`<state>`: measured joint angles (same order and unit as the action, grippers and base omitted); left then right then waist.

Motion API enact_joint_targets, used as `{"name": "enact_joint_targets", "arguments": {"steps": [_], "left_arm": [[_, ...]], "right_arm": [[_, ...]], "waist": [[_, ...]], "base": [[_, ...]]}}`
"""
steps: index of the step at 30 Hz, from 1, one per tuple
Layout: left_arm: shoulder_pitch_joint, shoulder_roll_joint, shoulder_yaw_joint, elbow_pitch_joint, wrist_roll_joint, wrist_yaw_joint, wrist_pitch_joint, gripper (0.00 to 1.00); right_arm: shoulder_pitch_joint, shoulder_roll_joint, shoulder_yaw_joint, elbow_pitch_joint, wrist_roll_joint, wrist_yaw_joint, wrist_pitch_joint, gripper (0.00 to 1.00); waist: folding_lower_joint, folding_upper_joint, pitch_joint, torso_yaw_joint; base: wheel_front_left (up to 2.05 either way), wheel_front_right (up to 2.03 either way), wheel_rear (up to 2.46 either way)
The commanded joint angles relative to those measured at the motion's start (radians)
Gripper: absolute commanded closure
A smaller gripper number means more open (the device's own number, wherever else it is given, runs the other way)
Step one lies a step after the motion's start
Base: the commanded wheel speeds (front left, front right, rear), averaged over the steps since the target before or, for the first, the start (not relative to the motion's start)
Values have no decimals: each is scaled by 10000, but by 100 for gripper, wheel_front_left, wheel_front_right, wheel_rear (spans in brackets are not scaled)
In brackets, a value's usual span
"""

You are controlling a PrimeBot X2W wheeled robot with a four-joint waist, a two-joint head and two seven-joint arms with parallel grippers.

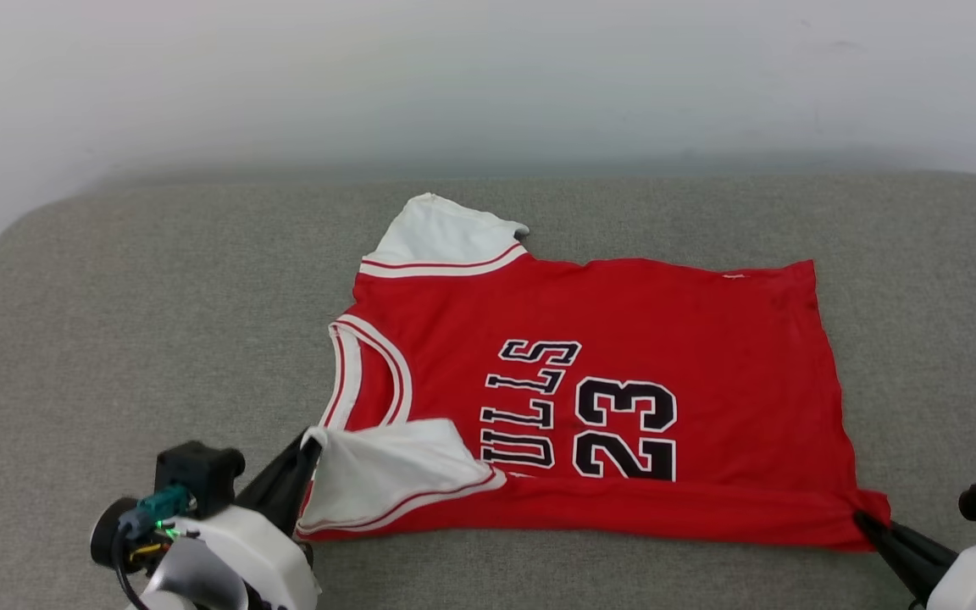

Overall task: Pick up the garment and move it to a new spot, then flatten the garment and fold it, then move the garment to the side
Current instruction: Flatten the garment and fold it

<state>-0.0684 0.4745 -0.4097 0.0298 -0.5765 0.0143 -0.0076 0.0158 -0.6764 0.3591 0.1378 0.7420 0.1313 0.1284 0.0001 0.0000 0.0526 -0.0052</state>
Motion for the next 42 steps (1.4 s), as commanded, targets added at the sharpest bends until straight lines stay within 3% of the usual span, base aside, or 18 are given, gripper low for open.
{"name": "enact_joint_targets", "arguments": {"steps": [1, 17, 28, 39, 40, 41, 42], "left_arm": [[-342, -21, 7, 117, 70, -69, -45, 100], [-3611, -223, -161, 2690, 632, -775, -474, 100], [-4550, -499, -554, 5142, 794, -1054, -801, 100], [-5017, -683, -975, 6766, 743, -1307, -1347, 100], [-5082, -685, -1001, 6867, 770, -1317, -1421, 85], [-5146, -681, -1049, 6949, 821, -1327, -1499, 20], [-5212, -701, -1039, 6995, 803, -1316, -1629, 0]], "right_arm": [[-244, 72, -42, -18, -35, -12, 3, 100], [-2489, 145, 699, 738, 332, -12, -308, 100], [-3865, 413, 1800, 2185, 699, -12, -417, 100], [-4353, 542, 2736, 3147, 1034, -15, -1051, 97], [-4404, 528, 2777, 3196, 1053, -15, -1157, 85], [-4440, 496, 2821, 3228, 1046, -15, -1251, 58], [-4472, 463, 2836, 3267, 1045, -15, -1373, 0]], "waist": [[-1, 0, 232, -123], [-1, 0, 1833, -550], [-1, 0, 2521, -721], [-1, 0, 2450, -689], [-1, 0, 2394, -674], [-1, 0, 2334, -651], [-1, 0, 2258, -620]], "base": [[0, 0, 0], [0, 0, 0], [0, 0, 0], [0, 0, 0], [0, 0, 0], [0, 0, 0], [0, 0, 0]]}}
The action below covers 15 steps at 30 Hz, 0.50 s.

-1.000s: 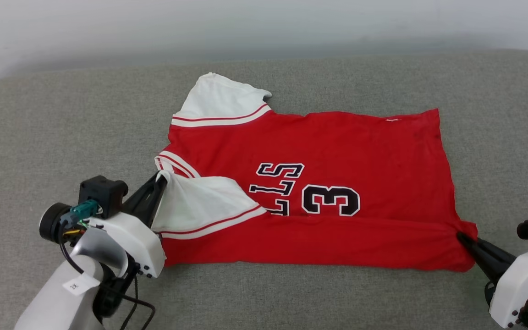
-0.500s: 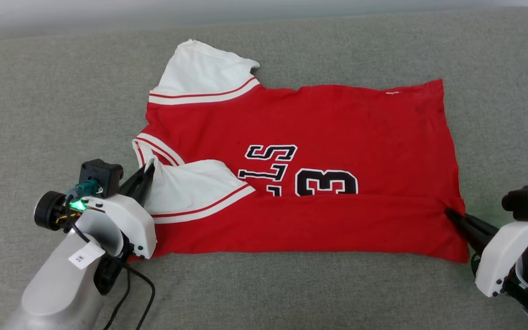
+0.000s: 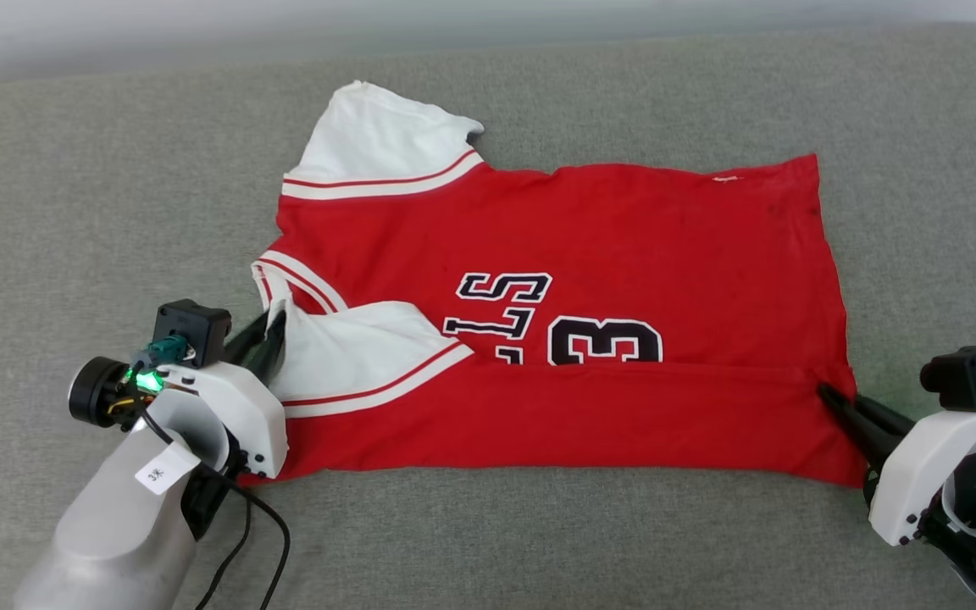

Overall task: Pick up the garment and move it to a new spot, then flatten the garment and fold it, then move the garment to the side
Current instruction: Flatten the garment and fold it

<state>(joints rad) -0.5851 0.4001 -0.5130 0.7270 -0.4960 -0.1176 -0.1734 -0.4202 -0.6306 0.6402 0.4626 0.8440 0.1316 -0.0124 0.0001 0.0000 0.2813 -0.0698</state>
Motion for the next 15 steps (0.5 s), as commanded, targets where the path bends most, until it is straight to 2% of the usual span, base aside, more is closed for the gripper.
{"name": "enact_joint_targets", "arguments": {"steps": [1, 5, 9, 15], "left_arm": [[-107, 29, 1, 51, -12, 2, -44, 0], [-338, 67, -65, -2, 53, -18, -203, 0], [-559, 276, -239, -312, 171, -39, 137, 0], [-862, 743, -654, -964, -332, -100, 1831, 0]], "right_arm": [[-137, -12, 4, 57, 43, -19, -72, 0], [6, -74, -41, -47, 91, -16, -478, 0], [333, -175, -126, -190, 55, -16, -687, 0], [639, -216, -356, -407, -76, -16, -636, 0]], "waist": [[-1, 0, -101, 53], [-1, 0, -466, 214], [-1, 0, -901, 380], [-1, 0, -1356, 538]], "base": [[0, 0, 0], [0, 0, 0], [0, 0, 0], [0, 0, 0]]}}
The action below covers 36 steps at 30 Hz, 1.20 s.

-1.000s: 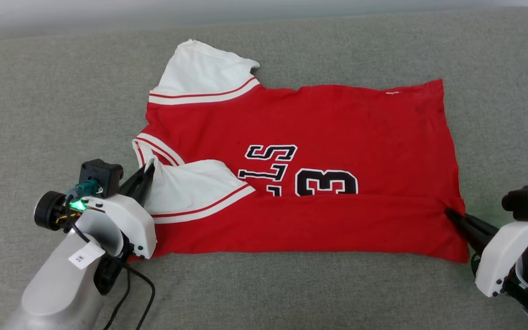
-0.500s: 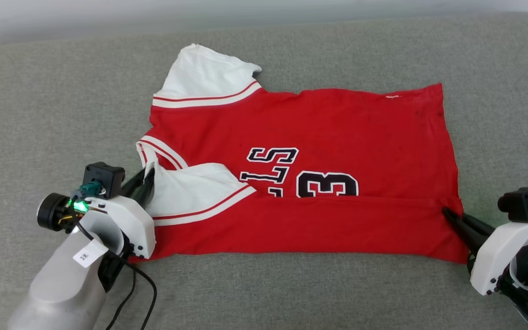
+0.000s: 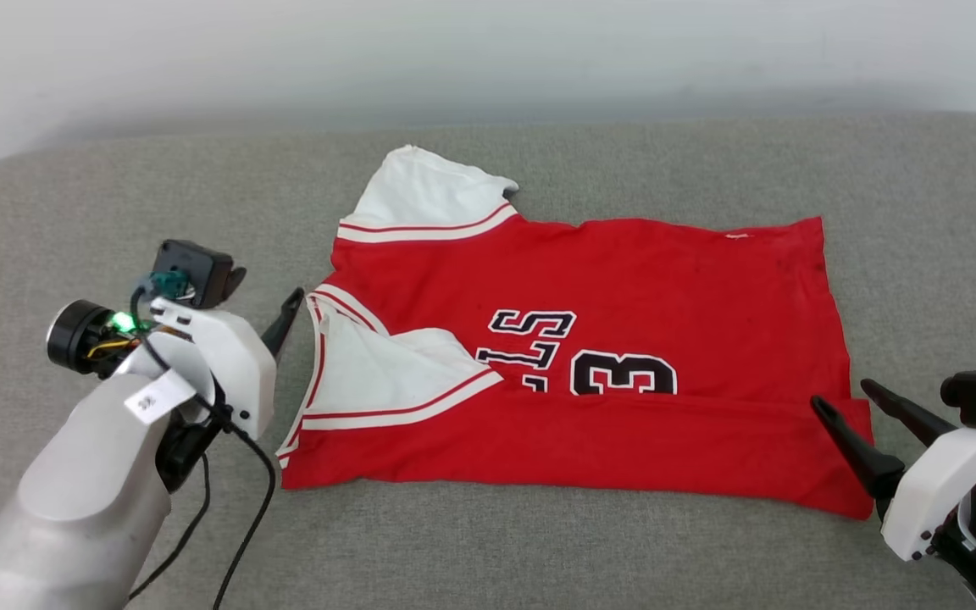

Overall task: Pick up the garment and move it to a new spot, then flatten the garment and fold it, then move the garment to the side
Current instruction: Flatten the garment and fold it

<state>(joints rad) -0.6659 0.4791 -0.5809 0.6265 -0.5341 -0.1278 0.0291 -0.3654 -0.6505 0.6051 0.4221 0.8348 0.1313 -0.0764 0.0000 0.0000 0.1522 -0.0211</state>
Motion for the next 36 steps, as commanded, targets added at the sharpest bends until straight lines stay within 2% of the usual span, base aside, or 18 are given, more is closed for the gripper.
{"name": "enact_joint_targets", "arguments": {"steps": [1, 11, 14, 18, 26, 36], "left_arm": [[-121, 18, -90, -113, -94, 0, 231, 0], [-489, 927, -1488, -1562, -2466, -11, 4870, 0], [-543, 1098, -1734, -1744, -3037, -12, 5927, 0], [-501, 1283, -2017, -1827, -3462, -13, 6826, 0], [-157, 1530, -2587, -1539, -3617, -14, 7547, 0], [347, 1021, -3014, -664, -3806, -15, 7173, 0]], "right_arm": [[139, -17, -48, -38, -29, -12, 27, 0], [440, 131, -402, -347, -302, -12, 375, 0], [495, 181, -473, -426, -339, -12, 488, 0], [535, 251, -530, -505, -370, -12, 621, 0], [377, 431, -554, -561, -417, -12, 727, 0], [185, 578, -519, -524, -448, -12, 727, 0]], "waist": [[0, 0, -128, 74], [0, 0, -414, 90], [0, 0, -407, 20], [0, 0, -346, -121], [0, 0, -131, -390], [0, 0, 147, -531]], "base": [[0, 0, 0], [0, 0, 0], [0, 0, 0], [0, 0, 0], [0, 0, 0], [0, 0, 0]]}}
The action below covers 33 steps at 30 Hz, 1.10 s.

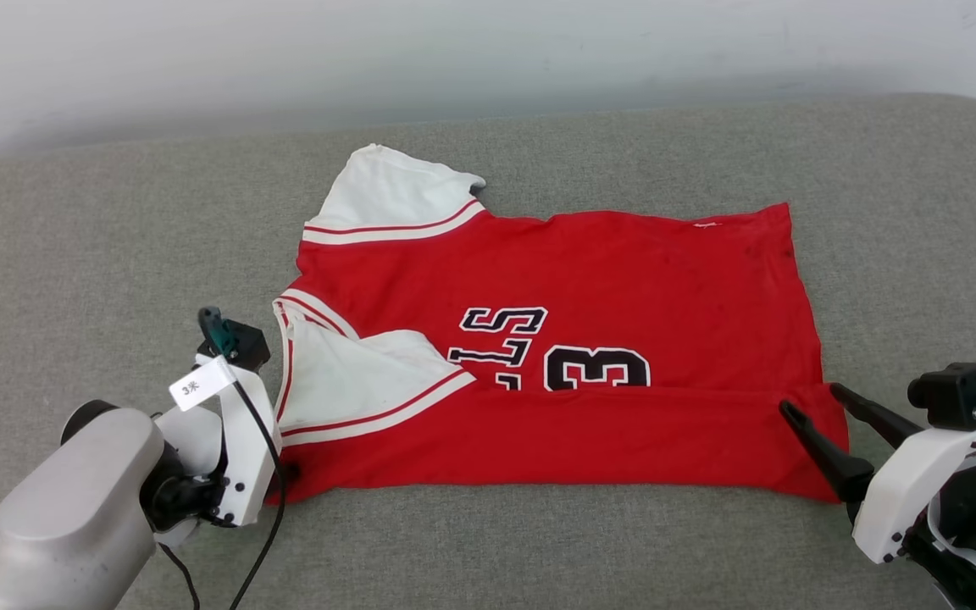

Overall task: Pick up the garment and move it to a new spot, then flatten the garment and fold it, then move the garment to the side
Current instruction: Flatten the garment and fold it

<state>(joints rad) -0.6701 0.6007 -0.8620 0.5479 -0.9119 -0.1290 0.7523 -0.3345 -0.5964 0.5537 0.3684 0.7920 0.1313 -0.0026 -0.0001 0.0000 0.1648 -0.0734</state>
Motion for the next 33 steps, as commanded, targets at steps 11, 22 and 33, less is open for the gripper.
{"name": "enact_joint_targets", "arguments": {"steps": [11, 22, 33], "left_arm": [[121, 179, -635, -234, 3, -4, -1531, 100], [-141, 712, -584, -1366, 341, 48, -2642, 100], [-145, 974, -691, -2391, 617, 341, -2604, 100]], "right_arm": [[-587, -500, -171, -266, -237, -12, 306, 0], [-707, -1865, -617, -1054, 305, -10, 2675, 0], [-403, -1883, -862, -1333, 782, -10, 5807, 0]], "waist": [[1, 0, -305, 28], [1, 0, -561, 197], [1, 0, -329, 249]], "base": [[0, 0, 0], [0, 0, 0], [0, 0, 0]]}}
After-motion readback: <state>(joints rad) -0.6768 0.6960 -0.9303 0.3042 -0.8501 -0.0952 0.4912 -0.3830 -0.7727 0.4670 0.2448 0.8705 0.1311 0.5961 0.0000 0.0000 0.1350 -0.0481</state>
